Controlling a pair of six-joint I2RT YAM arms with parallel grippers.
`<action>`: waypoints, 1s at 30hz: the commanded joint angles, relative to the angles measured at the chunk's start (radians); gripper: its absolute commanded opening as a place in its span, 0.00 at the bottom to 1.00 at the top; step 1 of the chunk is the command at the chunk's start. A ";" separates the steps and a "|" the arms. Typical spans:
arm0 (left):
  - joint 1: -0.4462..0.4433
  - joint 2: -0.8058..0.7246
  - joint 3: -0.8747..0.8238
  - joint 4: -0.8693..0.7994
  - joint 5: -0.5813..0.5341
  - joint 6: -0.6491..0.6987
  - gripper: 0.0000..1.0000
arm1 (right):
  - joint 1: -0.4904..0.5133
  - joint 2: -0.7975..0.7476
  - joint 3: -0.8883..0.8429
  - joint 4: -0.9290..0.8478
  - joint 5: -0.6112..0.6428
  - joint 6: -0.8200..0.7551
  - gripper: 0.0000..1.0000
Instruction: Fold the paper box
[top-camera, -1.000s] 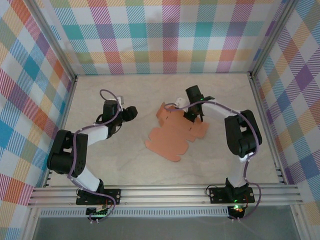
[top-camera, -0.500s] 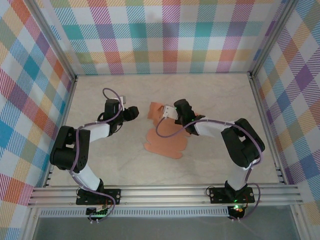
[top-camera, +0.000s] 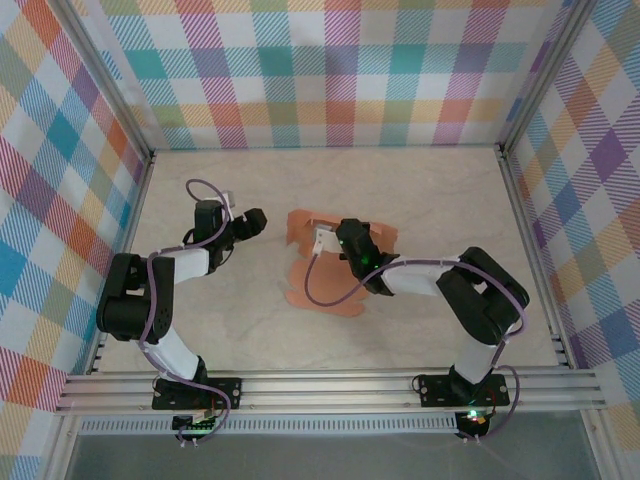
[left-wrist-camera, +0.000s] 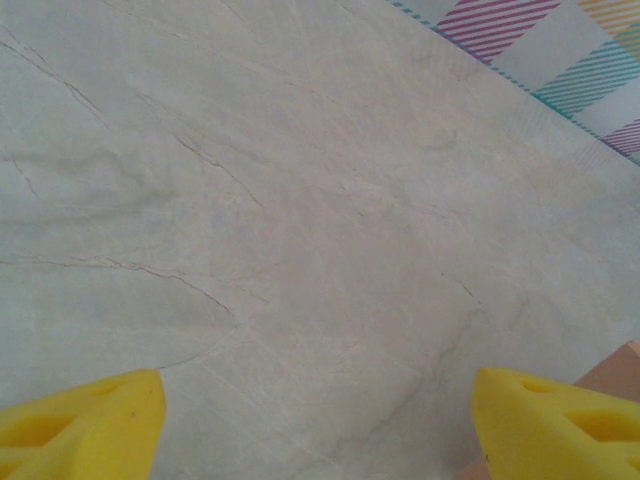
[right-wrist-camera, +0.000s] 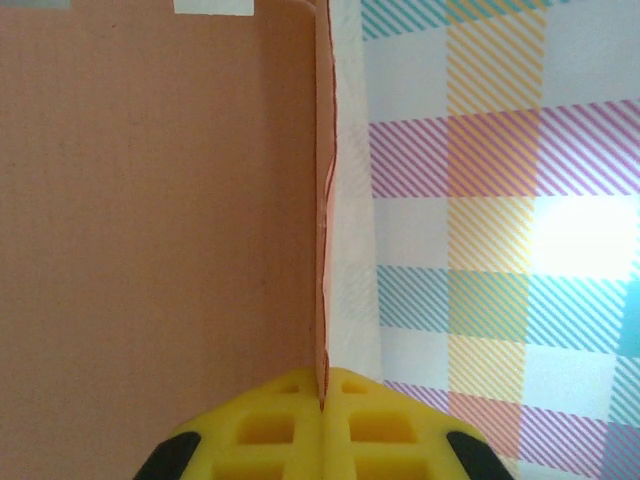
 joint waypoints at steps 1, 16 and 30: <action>0.004 -0.001 -0.009 0.011 -0.004 0.011 0.81 | 0.025 -0.012 -0.039 0.182 0.065 -0.078 0.00; 0.005 -0.009 -0.021 -0.036 0.035 0.043 0.81 | 0.099 0.055 -0.158 0.584 0.146 -0.300 0.00; 0.002 -0.024 -0.014 -0.081 0.042 0.054 0.81 | 0.109 0.223 -0.188 0.864 0.183 -0.397 0.00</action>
